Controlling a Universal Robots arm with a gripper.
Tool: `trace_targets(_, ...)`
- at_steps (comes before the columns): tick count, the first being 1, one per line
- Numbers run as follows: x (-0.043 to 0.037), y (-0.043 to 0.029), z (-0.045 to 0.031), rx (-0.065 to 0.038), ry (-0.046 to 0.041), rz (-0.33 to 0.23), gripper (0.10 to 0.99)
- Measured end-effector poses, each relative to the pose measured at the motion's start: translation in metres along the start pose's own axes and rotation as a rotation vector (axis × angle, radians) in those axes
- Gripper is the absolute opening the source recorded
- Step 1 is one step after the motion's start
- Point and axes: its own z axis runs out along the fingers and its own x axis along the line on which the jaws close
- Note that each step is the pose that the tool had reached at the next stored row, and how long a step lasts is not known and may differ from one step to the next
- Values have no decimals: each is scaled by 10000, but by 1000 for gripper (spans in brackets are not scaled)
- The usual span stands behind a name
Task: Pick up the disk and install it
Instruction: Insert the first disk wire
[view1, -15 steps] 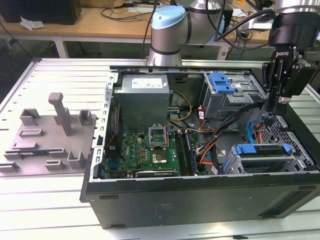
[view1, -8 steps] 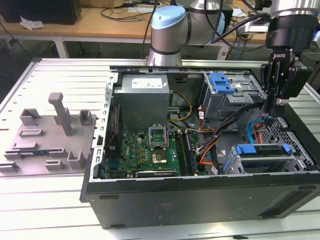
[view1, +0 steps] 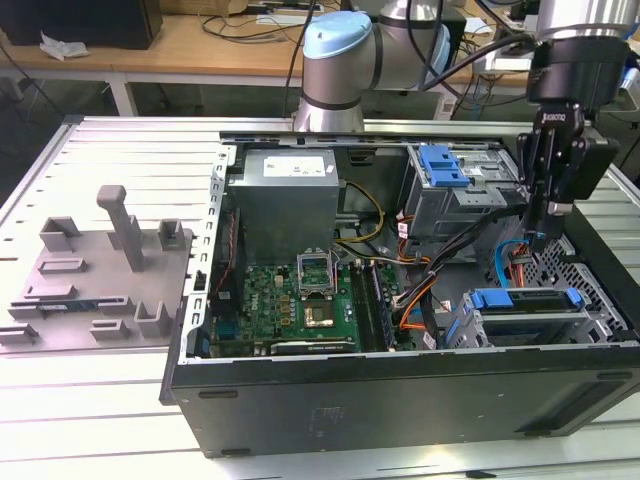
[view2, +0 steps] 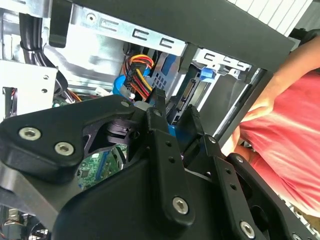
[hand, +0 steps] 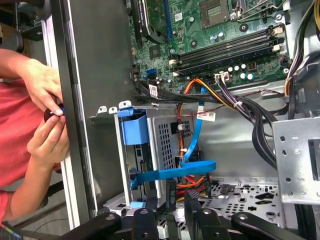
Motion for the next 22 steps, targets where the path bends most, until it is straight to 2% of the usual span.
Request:
trace_targets(5, -18, 13, 35, 8, 8, -6, 349)
trace_targets(7, -22, 20, 44, 16, 39, -10, 349)
trace_targets(14, -63, 38, 38, 126, 303, -72, 349)
trace_targets(16, -74, 46, 35, 162, 334, -102, 349)
trace_targets(19, -80, 77, 50, 264, 326, -171, 349)
trace_targets(22, -80, 80, 51, 281, 335, -194, 349)
